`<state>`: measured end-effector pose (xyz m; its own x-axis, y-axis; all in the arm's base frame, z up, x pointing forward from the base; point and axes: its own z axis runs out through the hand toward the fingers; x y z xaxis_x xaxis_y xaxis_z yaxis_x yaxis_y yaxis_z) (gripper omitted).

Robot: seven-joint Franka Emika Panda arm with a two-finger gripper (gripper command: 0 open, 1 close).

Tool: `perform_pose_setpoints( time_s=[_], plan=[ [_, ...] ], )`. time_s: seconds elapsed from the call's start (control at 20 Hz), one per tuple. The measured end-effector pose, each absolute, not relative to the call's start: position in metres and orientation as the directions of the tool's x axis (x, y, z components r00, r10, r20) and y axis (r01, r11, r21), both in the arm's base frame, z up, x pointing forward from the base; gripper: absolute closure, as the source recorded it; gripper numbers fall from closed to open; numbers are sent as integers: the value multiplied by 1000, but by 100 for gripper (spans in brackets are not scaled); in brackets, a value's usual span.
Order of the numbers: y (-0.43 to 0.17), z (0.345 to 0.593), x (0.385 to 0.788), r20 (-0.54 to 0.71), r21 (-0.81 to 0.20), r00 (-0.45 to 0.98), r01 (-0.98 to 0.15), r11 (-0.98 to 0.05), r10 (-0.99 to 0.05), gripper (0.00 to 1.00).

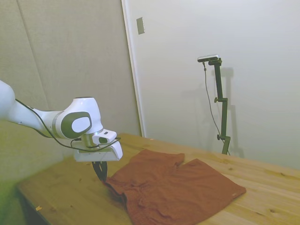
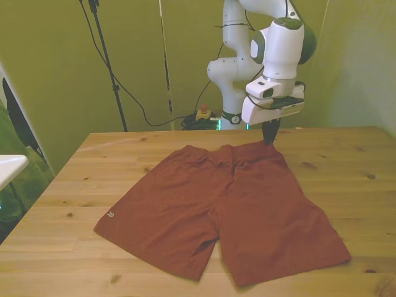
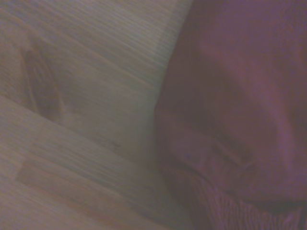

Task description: Unfold the shorts

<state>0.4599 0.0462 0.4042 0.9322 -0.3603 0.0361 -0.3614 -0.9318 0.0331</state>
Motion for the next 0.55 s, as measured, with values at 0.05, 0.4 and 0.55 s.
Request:
perform_pose_setpoints(
  time_s=[0.05, 0.4, 0.55],
  plan=[
    [47, 404, 460, 36, 33, 931, -363, -931, -362, 0],
    [56, 426, 451, 51, 38, 924, -382, -924, -380, 0],
    [61, 442, 441, 62, 43, 914, -403, -914, -400, 0]
  ],
)
